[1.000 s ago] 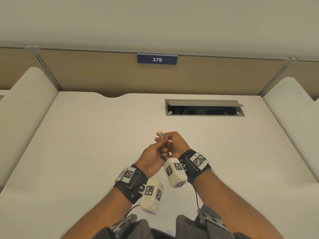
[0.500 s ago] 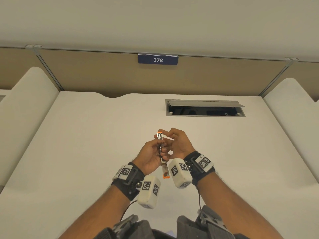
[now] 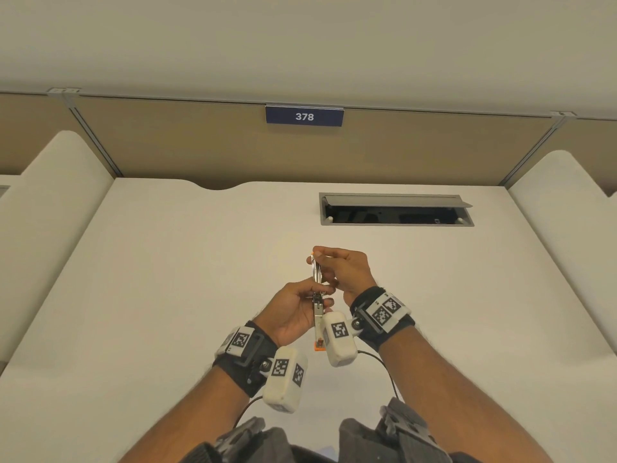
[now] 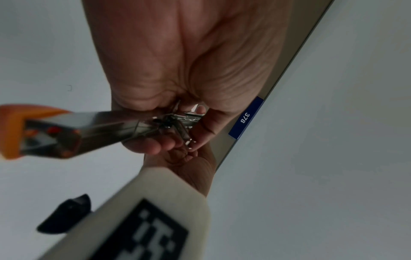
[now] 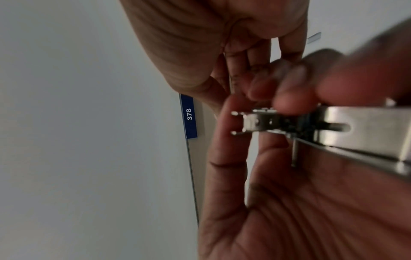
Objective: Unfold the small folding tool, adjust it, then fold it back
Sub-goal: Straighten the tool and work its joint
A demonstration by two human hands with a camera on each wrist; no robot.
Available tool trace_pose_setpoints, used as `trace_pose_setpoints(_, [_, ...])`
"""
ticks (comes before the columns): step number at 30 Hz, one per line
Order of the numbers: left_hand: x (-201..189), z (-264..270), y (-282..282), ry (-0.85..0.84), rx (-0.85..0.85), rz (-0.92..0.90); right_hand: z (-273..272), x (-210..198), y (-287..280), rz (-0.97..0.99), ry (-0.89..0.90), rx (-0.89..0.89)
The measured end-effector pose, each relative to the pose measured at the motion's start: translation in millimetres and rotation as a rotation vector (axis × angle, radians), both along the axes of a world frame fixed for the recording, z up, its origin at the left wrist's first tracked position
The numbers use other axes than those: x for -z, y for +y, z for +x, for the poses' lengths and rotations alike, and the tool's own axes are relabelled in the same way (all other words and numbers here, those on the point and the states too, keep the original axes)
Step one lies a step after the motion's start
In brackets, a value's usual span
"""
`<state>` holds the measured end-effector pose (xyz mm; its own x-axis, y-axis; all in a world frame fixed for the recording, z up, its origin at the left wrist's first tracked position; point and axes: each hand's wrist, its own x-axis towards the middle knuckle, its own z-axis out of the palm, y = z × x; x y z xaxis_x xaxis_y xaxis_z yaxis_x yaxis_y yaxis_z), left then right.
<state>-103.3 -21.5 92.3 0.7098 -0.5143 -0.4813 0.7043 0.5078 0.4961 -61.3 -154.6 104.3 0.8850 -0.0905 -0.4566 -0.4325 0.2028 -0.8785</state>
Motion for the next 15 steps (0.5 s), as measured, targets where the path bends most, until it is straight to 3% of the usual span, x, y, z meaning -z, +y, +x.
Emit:
trace_pose_setpoints(6, [5.5, -1.9, 2.2, 0.076, -0.022, -0.030, 8.1, 4.7, -8.7, -0.088, -0.001, -0.034])
trace_pose_setpoints(12, [8.0, 2.2, 9.2, 0.104, -0.029, -0.053, 34.6, 34.9, -59.9, -0.331, 0.031, 0.198])
trace_pose_setpoints(15, [9.9, 3.6, 10.2, 0.099, -0.034, -0.046, 46.7, 60.1, -83.7, -0.550, 0.099, 0.152])
